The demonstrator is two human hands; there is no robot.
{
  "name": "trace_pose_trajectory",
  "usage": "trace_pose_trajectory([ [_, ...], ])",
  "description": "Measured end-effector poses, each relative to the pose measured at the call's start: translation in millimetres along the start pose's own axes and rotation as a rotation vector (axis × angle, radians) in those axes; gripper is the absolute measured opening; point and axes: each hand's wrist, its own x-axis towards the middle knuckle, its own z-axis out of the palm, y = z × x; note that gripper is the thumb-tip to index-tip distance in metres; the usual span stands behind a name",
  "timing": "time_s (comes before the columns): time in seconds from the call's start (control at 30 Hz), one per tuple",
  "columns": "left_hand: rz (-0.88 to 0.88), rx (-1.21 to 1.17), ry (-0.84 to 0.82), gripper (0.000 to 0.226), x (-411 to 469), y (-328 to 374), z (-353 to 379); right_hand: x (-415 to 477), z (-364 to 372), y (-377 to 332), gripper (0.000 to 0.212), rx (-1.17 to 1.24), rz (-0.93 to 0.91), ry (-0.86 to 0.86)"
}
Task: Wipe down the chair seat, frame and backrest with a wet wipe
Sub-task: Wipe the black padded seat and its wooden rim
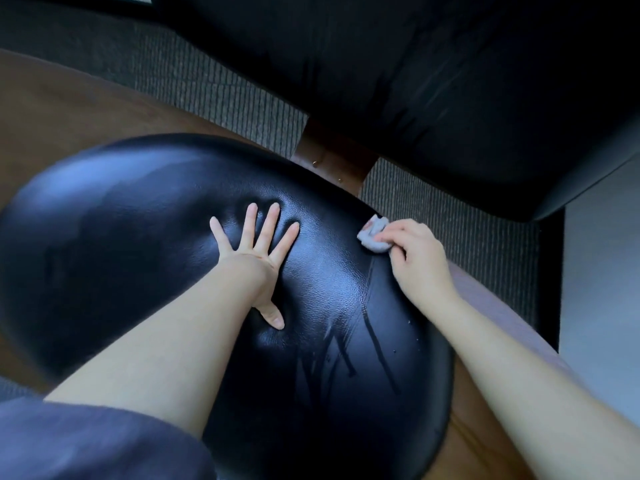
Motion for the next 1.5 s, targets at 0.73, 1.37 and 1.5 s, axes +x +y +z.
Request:
trace_pose_trajectory([
  [0.73,0.240,-0.027,0.491,0.108,-50,-28,85,-151,32,-109,0.031,0.164,-0.219,-0.305],
  [1.37,0.112,-0.167,0.729,0.090,-97,-64,196,-208,78,-162,0.028,0.168,-0.372,-0.179],
  [1.5,0.021,-0.296,0.803,0.092,-108,-71,223,-238,45,-132,0.028,0.075,-0.501,-0.258],
])
